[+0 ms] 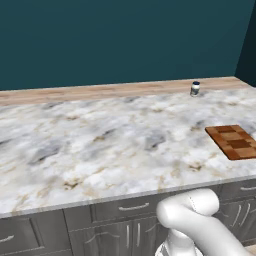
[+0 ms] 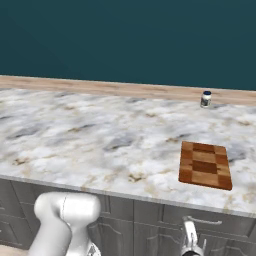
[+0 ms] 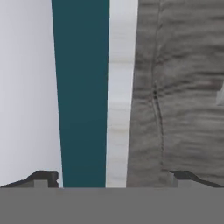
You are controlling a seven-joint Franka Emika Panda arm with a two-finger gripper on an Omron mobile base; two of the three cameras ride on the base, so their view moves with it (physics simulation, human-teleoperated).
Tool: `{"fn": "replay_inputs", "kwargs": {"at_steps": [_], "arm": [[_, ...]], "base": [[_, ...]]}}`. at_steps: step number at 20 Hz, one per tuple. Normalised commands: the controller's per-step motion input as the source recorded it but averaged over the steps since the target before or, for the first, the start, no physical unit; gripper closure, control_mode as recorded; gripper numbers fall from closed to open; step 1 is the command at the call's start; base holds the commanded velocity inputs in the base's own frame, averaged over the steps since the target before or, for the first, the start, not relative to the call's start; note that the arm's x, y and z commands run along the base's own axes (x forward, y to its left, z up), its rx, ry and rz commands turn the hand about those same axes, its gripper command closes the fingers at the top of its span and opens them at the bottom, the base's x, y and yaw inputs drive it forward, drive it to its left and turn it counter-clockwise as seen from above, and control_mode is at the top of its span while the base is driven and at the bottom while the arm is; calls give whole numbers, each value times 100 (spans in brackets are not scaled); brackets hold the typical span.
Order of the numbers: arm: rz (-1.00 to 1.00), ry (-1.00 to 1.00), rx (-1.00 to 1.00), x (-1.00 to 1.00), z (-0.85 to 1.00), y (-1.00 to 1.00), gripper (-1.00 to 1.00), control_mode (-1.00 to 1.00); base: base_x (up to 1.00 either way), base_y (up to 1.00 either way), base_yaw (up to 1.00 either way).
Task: Open the drawer on the right and place the cutting tools on the cutting board.
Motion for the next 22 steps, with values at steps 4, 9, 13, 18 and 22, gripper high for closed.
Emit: {"fn": "replay_inputs", "kwargs": {"at_steps": [4,9,13,18,22], "arm": [[0,0,-6,27,-10,-16,-100,-100],[0,2,-6,33,-16,-16,-100,-100],[0,3,-3,28,-22,-22,-100,-100],[0,0,-2,11,-25,-30,-100,-100],[0,0,-1,1,-32,-32,-100,-100]], "base": [[0,0,0],[0,0,0],[0,0,0],[0,0,0],[0,0,0]]}}
